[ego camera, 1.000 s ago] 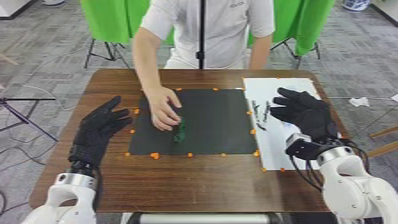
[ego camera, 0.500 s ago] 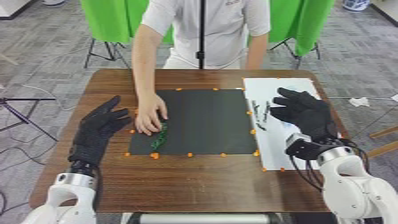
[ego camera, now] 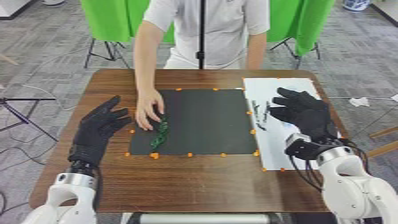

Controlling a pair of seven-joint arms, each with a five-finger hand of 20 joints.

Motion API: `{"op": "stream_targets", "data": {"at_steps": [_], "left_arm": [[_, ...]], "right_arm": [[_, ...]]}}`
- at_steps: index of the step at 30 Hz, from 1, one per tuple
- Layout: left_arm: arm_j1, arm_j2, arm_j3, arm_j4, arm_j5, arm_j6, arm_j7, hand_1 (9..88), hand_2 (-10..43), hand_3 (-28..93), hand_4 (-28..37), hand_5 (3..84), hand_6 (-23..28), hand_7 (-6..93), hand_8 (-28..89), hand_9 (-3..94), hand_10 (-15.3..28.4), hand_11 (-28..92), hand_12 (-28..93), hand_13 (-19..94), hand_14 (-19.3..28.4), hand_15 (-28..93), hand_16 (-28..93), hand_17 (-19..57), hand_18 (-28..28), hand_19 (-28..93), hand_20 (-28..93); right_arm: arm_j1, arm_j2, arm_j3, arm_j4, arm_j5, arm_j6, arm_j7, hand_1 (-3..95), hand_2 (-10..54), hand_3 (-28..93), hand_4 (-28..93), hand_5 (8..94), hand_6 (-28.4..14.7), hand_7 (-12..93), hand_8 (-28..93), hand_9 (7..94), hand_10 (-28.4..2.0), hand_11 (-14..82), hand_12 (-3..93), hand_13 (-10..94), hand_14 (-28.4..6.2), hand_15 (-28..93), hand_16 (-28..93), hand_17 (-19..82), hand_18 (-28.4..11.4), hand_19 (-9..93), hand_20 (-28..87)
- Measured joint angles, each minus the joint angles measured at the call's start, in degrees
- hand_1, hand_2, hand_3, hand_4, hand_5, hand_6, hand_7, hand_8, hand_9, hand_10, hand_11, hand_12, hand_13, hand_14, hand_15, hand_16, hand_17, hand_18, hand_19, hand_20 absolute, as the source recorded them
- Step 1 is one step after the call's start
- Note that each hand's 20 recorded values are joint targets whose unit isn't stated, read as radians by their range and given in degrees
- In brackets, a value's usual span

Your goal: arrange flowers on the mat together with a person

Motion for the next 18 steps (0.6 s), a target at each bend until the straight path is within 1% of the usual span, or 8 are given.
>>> {"op": "stream_targets", "data": {"at_steps": [10,12,14,18], "left_arm": [[0.0,-0.13,0.00,0.00,0.00,0.01,-0.02,26.8,7.4,77,-24.6,40.3,7.7,11.6,-8,40.0,19.7,28,9,31,28.0,55,-9,-5.6,27.1,56,22],[0.0,-0.12,0.01,0.00,-0.01,0.02,0.03,26.8,7.5,77,-24.6,40.3,7.7,11.6,-8,40.1,19.8,28,9,31,28.1,55,-9,-5.6,27.2,56,22],[0.0,-0.10,0.02,0.00,-0.02,0.03,0.07,26.8,7.5,77,-24.6,40.2,7.7,11.6,-8,40.1,19.8,28,9,31,28.0,55,-10,-5.6,27.2,56,22],[0.0,-0.05,0.02,0.00,-0.03,0.13,0.17,26.8,7.5,77,-24.6,40.2,7.7,11.8,-8,40.1,19.9,28,9,31,28.1,55,-10,-5.6,27.2,57,22]], "right_arm": [[0.1,0.0,0.0,0.0,0.0,0.0,0.0,12.4,14.7,85,-26,52.3,-1.2,19,-13,50.1,-16.7,12.7,13.1,42,-19.3,36,13,11,-25.2,58,15],[0.2,0.2,0.0,0.0,0.0,0.0,0.0,13.0,13.4,85,-25,52.0,-1.3,19,-13,50.0,-16.7,12.7,13.1,42,-19.2,37,13,11,-25.2,58,15],[0.3,0.4,0.1,0.0,-0.1,0.0,0.0,14.6,11.5,85,-25,51.3,-1.4,19,-13,50.0,-16.7,13.1,13.4,43,-19.1,39,13,11,-25.5,61,17],[0.1,1.3,1.2,-0.7,-2.2,-0.3,0.8,18.8,7.9,84,-24,50.4,-1.9,19,-13,51.4,-16.7,17.4,14.0,47,-18.0,49,12,15,-24.9,67,19]]}}
